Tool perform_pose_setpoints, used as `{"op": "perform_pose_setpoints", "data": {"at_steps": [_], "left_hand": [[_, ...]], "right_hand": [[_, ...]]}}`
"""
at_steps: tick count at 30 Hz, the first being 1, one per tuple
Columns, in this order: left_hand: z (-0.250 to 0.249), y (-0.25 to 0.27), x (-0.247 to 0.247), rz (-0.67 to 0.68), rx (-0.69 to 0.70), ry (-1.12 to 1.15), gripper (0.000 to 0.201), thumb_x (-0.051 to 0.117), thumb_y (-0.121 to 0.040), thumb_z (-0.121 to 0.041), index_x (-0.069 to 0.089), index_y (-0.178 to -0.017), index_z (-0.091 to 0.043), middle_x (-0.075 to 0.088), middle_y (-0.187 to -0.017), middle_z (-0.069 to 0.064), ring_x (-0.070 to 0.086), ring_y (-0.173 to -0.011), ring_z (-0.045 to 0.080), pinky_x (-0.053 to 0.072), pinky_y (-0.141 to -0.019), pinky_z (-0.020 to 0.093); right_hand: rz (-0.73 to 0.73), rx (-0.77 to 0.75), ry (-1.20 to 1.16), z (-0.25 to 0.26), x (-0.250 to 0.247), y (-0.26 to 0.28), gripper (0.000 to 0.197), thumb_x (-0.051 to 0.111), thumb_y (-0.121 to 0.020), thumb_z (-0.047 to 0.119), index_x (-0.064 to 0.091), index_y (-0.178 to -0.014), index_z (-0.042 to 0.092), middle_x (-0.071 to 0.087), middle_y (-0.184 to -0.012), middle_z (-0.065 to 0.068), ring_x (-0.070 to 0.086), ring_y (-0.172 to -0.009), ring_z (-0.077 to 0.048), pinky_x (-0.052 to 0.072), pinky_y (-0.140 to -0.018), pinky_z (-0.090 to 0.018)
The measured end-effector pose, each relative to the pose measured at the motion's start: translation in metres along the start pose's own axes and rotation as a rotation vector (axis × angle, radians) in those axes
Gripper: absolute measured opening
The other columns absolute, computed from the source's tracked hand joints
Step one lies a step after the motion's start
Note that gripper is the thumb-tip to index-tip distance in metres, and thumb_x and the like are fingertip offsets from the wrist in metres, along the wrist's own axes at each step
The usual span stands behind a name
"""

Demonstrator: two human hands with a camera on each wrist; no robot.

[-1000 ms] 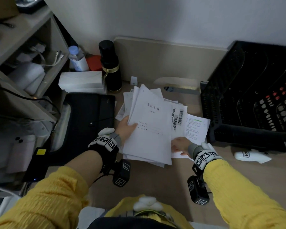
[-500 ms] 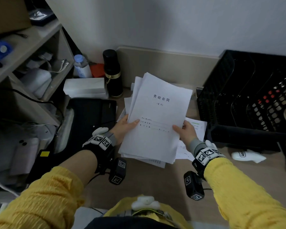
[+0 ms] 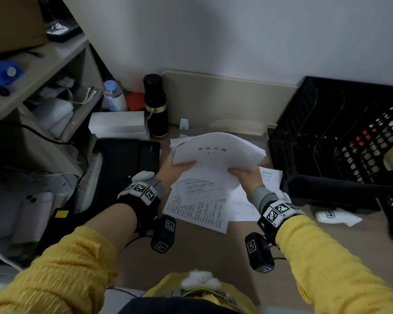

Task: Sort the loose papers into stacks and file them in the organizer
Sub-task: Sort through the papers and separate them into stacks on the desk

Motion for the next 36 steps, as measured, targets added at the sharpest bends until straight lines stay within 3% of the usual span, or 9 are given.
{"op": "perform_pose_setpoints", "data": {"at_steps": [5,8,11,15,18,23,26,30,36], "left_hand": [[-0.008,0.002,0.007,0.042,0.068,-0.073,0.045,0.065,-0.088,-0.005,0.05,-0.13,-0.004,0.06,-0.126,0.014,0.06,-0.113,0.019,0.048,-0.099,0.039],[-0.006,0.001,0.003,-0.021,0.069,-0.081,0.043,0.065,-0.09,-0.009,0.051,-0.131,-0.008,0.062,-0.12,0.003,0.062,-0.104,0.003,0.051,-0.098,0.034],[0.002,-0.002,-0.003,-0.089,0.024,-0.095,0.042,0.075,-0.079,-0.035,0.063,-0.118,-0.023,0.067,-0.119,-0.001,0.063,-0.111,0.012,0.05,-0.099,0.041],[0.007,-0.003,0.007,-0.074,-0.036,-0.042,0.031,0.07,-0.086,-0.014,0.064,-0.116,-0.012,0.065,-0.122,0.012,0.059,-0.117,0.027,0.047,-0.101,0.044],[0.011,-0.002,0.01,-0.041,-0.09,-0.023,0.039,0.067,-0.087,-0.006,0.059,-0.125,-0.001,0.061,-0.128,0.016,0.059,-0.116,0.028,0.048,-0.097,0.037],[0.034,0.007,-0.001,-0.001,-0.253,0.132,0.048,0.069,-0.085,-0.005,0.054,-0.13,-0.005,0.066,-0.121,0.014,0.072,-0.087,0.017,0.06,-0.068,0.029],[0.059,0.02,-0.003,0.111,-0.409,0.042,0.039,0.067,-0.088,-0.014,0.058,-0.125,-0.011,0.066,-0.121,0.013,0.068,-0.099,0.024,0.057,-0.084,0.039],[0.081,0.028,-0.006,0.192,-0.479,-0.073,0.042,0.064,-0.091,-0.024,0.056,-0.13,-0.012,0.065,-0.125,0.01,0.066,-0.103,0.022,0.057,-0.082,0.031],[0.096,0.014,-0.051,-0.041,-0.45,-0.203,0.046,0.067,-0.088,-0.03,0.06,-0.127,-0.007,0.064,-0.125,0.012,0.063,-0.111,0.027,0.049,-0.101,0.044]], "right_hand": [[0.032,0.041,0.065,-0.011,0.005,0.0,0.032,0.068,-0.083,0.009,0.059,-0.114,0.007,0.063,-0.103,-0.009,0.058,-0.099,-0.028,0.049,-0.091,-0.044],[-0.065,-0.033,0.1,-0.001,-0.002,0.0,0.016,0.069,-0.082,0.012,0.064,-0.096,0.005,0.064,-0.093,-0.014,0.06,-0.09,-0.031,0.05,-0.078,-0.043],[-0.09,-0.084,0.073,0.009,-0.003,0.0,0.011,0.07,-0.082,0.01,0.064,-0.073,0.012,0.064,-0.087,-0.015,0.061,-0.085,-0.029,0.053,-0.08,-0.048],[-0.104,-0.072,0.096,0.004,-0.009,-0.002,0.012,0.071,-0.081,0.01,0.062,-0.073,0.012,0.067,-0.094,-0.027,0.063,-0.083,-0.033,0.052,-0.083,-0.054],[-0.113,-0.048,0.097,-0.001,-0.013,-0.002,0.009,0.069,-0.082,0.011,0.066,-0.091,0.008,0.068,-0.094,-0.019,0.065,-0.088,-0.032,0.053,-0.082,-0.042],[-0.045,0.033,0.071,-0.016,-0.001,-0.003,0.02,0.066,-0.083,0.004,0.065,-0.103,0.004,0.067,-0.097,-0.013,0.063,-0.086,-0.027,0.053,-0.081,-0.036],[-0.05,0.116,0.016,-0.027,0.003,0.0,0.025,0.066,-0.083,0.003,0.063,-0.108,0.001,0.064,-0.096,-0.009,0.062,-0.08,-0.025,0.05,-0.08,-0.034],[-0.055,0.162,-0.002,-0.037,0.004,-0.008,0.031,0.07,-0.08,0.003,0.063,-0.111,-0.001,0.065,-0.1,-0.012,0.062,-0.088,-0.029,0.052,-0.085,-0.039],[0.126,0.212,0.21,-0.057,0.035,-0.024,0.034,0.059,-0.086,0.004,0.057,-0.12,0.003,0.064,-0.117,-0.013,0.06,-0.093,-0.027,0.052,-0.09,-0.04]]}}
Point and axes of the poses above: each hand's wrist, its own y-axis away from the middle knuckle, its own x-axis out of the palm, z = x × y, the point moved 10 cm from there along -y, towards the middle knuckle
